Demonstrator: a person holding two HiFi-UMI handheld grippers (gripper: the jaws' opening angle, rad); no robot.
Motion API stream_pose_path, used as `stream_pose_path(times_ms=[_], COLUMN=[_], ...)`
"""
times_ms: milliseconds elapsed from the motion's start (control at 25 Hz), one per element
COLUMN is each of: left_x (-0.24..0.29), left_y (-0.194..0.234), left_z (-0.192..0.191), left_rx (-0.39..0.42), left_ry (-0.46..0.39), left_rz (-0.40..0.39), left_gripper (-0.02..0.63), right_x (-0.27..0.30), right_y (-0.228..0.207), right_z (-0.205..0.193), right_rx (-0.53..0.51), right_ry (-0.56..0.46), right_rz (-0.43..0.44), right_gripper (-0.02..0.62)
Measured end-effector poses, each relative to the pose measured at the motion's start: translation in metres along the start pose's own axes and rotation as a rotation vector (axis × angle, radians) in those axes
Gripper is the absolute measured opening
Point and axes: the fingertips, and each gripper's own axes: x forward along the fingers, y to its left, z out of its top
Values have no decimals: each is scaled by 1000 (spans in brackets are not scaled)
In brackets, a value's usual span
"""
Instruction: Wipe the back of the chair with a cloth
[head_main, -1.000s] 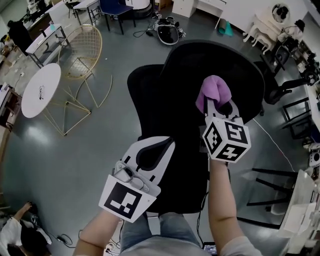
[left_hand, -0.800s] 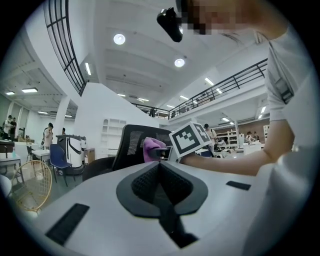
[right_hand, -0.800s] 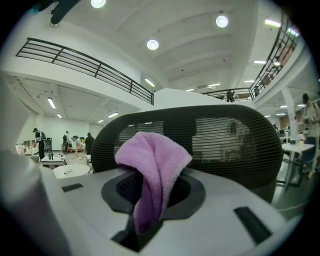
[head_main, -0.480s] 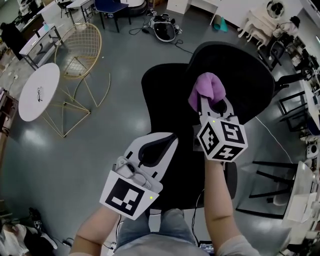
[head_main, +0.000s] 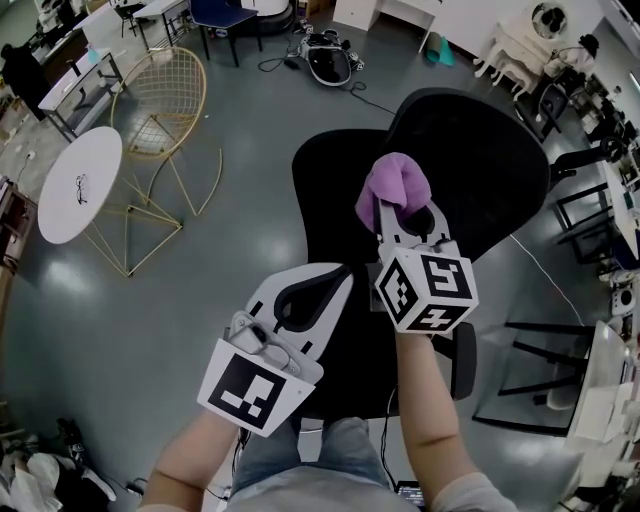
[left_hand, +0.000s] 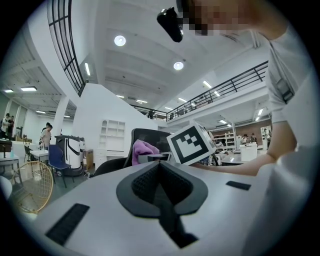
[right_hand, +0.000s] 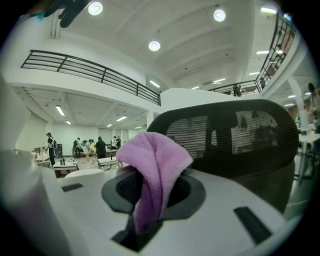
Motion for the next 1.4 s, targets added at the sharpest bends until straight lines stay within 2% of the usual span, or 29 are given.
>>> stream_pose_path(times_ms=[240, 840, 1240, 1400], left_x=[-4, -15, -14, -6], left_y=[4, 34, 50, 46], left_z=[0, -22, -37, -39], left_rx=[-21, -30, -68, -59], left_ry=[6, 16, 27, 29], left_rz=[45, 82, 106, 95], left_gripper=[12, 12, 12, 12], right_x=[-6, 59, 77, 77], right_y=[15, 40, 39, 30], right_z=[-5, -75, -78, -78], right_rx=[-17, -3, -1, 10], right_ry=[12, 166, 165, 164], right_rz=[43, 96, 93, 87], right_gripper=[94, 94, 95, 95])
